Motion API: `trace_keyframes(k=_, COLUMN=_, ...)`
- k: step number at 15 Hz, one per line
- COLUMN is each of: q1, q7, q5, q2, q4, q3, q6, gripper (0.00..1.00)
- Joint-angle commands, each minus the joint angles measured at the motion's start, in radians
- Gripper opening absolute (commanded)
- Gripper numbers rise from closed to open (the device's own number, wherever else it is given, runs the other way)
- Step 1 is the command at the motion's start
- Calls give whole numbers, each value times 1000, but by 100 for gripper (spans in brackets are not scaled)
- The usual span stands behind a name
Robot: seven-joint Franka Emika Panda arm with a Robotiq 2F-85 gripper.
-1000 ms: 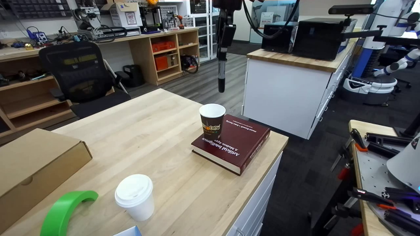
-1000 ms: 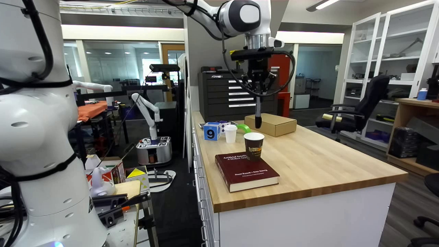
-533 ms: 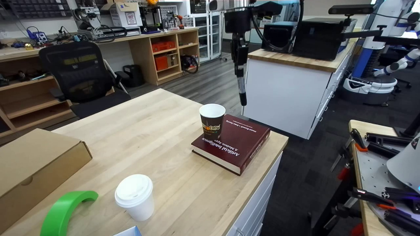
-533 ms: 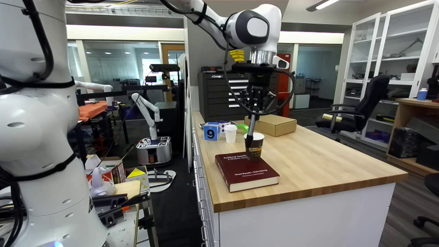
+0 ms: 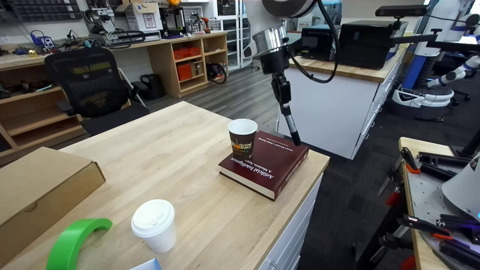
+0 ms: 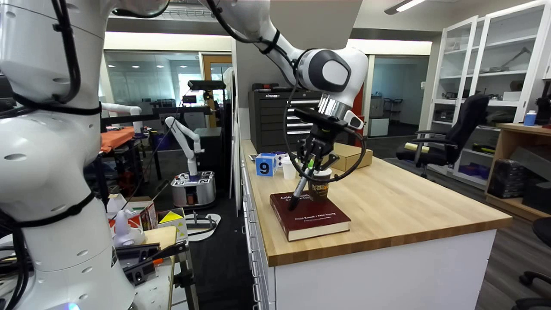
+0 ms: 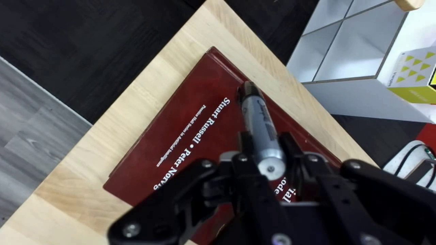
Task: Remove the pen from the cup and put the pen on the book
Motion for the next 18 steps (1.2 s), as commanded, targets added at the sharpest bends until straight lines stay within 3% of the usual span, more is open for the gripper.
trace_keyframes(k=1, q1=-28, q7=-36, q5=51, q2=68, q4=47, q3=14, q6=-67, gripper=6)
trace_keyframes(k=4, q1=-38, q7=-40, q5=70, q2=122, q4=79, q3=16, q6=-87, gripper=7)
trace_keyframes(k=5, q1=-39, q7=-34, q5=69, q2=138, q4=91, q3=15, q6=-83, gripper=40)
trace_keyframes(k=6, q1=-40, q7=-22, q5=70, q2=149, q4=107, q3=14, q6=-93, gripper=50)
trace_keyframes(k=13, q1=-42, q7=8, q5=51, q2=186, q4=150, q3=12, q6=-72, gripper=94)
trace_keyframes(k=16, q1=-42, q7=-4, q5=46, q2=183, q4=133, q3=16, q6=-51, gripper=100)
trace_keyframes(k=17, q1=-42, q7=-4, q5=46, q2=183, q4=134, q3=17, q6=-51, gripper=95)
trace_keyframes(k=18, q1=-42, q7=-4, q5=46, q2=184, q4=134, q3=17, q6=-51, gripper=100)
